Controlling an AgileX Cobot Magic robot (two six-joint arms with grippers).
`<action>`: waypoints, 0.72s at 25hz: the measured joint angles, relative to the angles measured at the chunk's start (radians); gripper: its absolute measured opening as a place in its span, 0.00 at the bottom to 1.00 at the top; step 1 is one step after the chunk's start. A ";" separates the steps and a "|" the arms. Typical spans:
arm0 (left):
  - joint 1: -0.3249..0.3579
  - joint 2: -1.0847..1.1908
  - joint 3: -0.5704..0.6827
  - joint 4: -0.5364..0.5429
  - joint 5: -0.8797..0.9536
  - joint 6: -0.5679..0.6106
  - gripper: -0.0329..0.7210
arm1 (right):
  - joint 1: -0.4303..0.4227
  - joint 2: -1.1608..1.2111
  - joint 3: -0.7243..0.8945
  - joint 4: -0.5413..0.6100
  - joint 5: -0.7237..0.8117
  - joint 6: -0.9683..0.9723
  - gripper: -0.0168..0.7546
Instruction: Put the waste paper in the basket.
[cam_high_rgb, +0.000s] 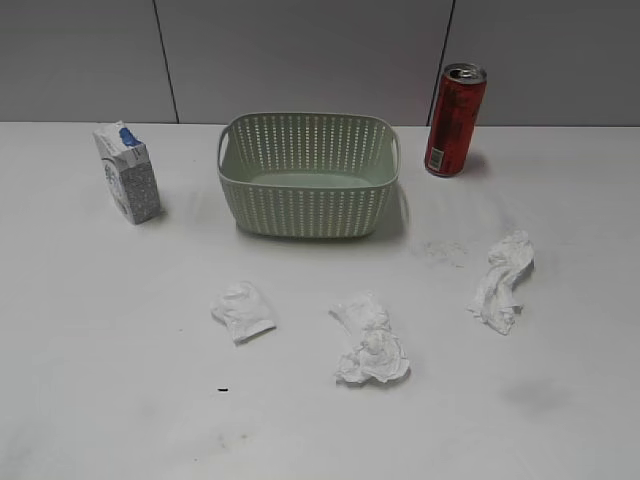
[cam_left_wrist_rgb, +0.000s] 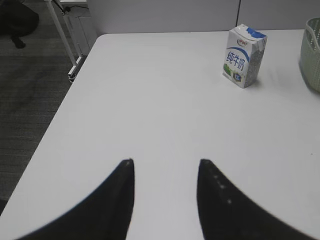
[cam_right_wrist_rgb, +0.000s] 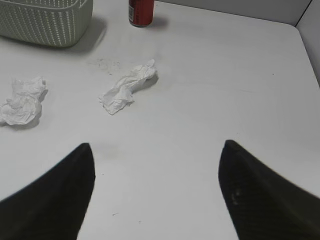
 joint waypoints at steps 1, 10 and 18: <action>0.000 0.000 0.000 0.000 0.000 0.000 0.44 | 0.000 0.000 0.000 0.000 0.000 0.000 0.78; 0.000 0.000 0.000 -0.001 -0.001 0.000 0.54 | 0.000 0.000 0.000 0.000 0.000 0.000 0.78; 0.000 0.014 -0.001 -0.047 -0.009 0.000 0.91 | 0.000 0.000 0.000 0.000 0.000 0.000 0.78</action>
